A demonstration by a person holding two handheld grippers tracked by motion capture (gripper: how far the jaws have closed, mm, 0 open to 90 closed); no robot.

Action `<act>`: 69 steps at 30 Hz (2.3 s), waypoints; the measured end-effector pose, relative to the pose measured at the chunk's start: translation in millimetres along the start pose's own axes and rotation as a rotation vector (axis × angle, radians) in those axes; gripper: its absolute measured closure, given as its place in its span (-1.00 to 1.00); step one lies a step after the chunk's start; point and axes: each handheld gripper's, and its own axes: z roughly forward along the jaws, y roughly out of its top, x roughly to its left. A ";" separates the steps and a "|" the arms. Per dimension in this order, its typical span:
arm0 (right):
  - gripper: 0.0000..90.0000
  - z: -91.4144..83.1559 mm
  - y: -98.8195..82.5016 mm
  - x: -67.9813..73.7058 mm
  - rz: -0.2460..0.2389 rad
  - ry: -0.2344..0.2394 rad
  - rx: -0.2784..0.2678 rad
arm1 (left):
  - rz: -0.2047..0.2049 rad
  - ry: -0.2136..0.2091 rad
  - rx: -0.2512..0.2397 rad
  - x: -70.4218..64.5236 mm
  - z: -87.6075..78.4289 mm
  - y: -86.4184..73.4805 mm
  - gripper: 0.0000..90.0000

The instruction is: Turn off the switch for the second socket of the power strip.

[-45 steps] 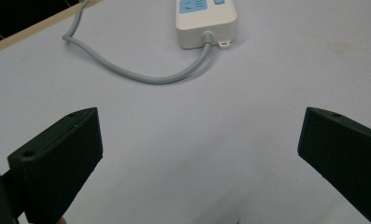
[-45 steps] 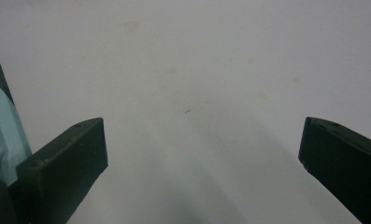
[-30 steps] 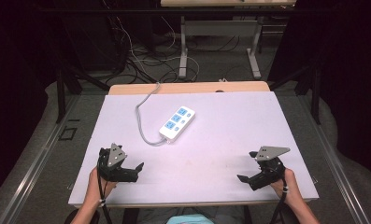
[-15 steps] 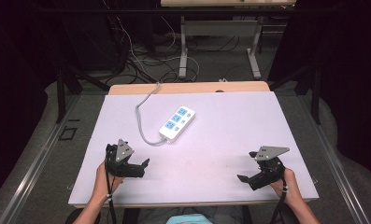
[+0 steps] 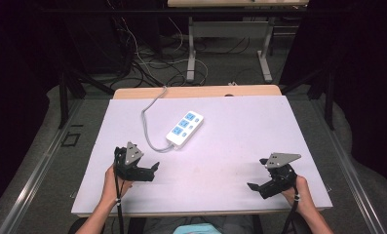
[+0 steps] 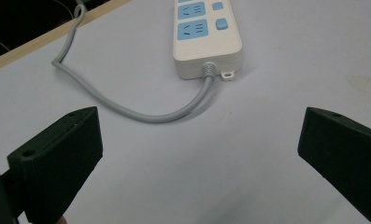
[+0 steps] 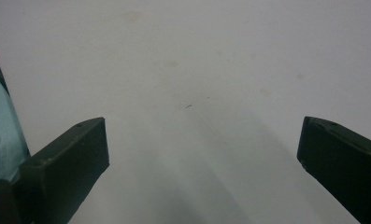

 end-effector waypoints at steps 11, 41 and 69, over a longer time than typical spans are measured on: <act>-0.96 0.1 -0.4 0.3 0.009 0.003 0.001 | 0.035 -0.010 0.007 -2.2 14.3 9.8 -1.00; -0.96 0.0 0.1 0.9 -0.001 -0.013 0.011 | 0.070 -0.028 0.015 0.9 46.5 36.1 -1.00; -0.96 1.1 0.4 0.7 0.001 -0.003 0.019 | 0.057 -0.045 0.016 6.8 71.7 58.4 -1.00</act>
